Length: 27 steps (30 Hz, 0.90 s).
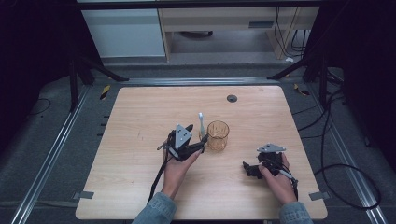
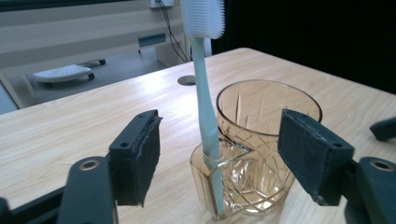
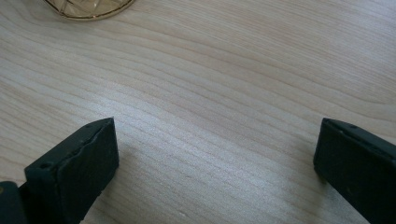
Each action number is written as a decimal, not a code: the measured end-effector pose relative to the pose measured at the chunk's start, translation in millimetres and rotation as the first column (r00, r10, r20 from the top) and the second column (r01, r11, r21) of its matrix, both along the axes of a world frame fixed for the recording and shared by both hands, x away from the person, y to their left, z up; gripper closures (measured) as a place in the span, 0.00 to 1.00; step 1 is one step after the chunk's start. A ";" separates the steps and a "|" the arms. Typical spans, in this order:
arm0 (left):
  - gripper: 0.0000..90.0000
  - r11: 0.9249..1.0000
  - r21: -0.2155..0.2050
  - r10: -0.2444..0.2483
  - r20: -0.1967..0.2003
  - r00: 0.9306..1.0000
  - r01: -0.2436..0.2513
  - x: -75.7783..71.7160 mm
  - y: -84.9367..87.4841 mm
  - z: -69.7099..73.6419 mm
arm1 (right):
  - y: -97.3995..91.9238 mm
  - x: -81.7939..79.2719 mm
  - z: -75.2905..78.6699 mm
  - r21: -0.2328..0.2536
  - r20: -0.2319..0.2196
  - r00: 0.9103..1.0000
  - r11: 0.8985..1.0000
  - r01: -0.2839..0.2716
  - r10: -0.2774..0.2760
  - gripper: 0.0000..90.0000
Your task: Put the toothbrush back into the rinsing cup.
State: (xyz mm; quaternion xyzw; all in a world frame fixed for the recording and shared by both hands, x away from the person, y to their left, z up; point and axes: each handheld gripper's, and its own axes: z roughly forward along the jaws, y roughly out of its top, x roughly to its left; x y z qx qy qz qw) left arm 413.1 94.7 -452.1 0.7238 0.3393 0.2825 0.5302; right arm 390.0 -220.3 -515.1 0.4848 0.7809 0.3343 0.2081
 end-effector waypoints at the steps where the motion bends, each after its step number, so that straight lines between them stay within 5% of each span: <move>1: 0.31 1.000 0.010 -0.004 -0.005 1.000 0.004 -0.1 -0.1 0.4 | 0.0 0.0 0.0 0.000 0.000 1.000 1.000 0.000 0.000 0.00; 8: 0.24 0.996 0.067 -0.050 -0.063 0.997 0.054 -0.7 1.4 3.2 | -0.1 0.0 0.0 -0.002 0.000 1.000 1.000 0.000 0.000 0.00; 13: 0.21 0.987 0.108 -0.104 -0.112 0.988 0.116 0.7 2.0 6.2 | -0.1 0.0 0.0 -0.002 0.000 1.000 1.000 0.000 0.000 0.00; 19: 0.19 0.991 0.086 -0.083 -0.187 0.979 0.100 6.1 6.9 13.0 | 0.0 0.1 -0.1 0.001 0.001 1.000 1.000 0.000 0.000 0.00; 22: 0.19 0.986 0.135 -0.075 -0.177 0.981 0.100 6.5 8.0 17.8 | 0.0 0.0 0.0 0.000 0.000 1.000 1.000 0.000 0.000 0.00; 27: 0.17 0.977 0.182 -0.076 -0.203 0.976 0.113 5.1 17.7 21.4 | 0.0 0.0 0.0 0.000 0.000 1.000 1.000 0.000 0.000 0.00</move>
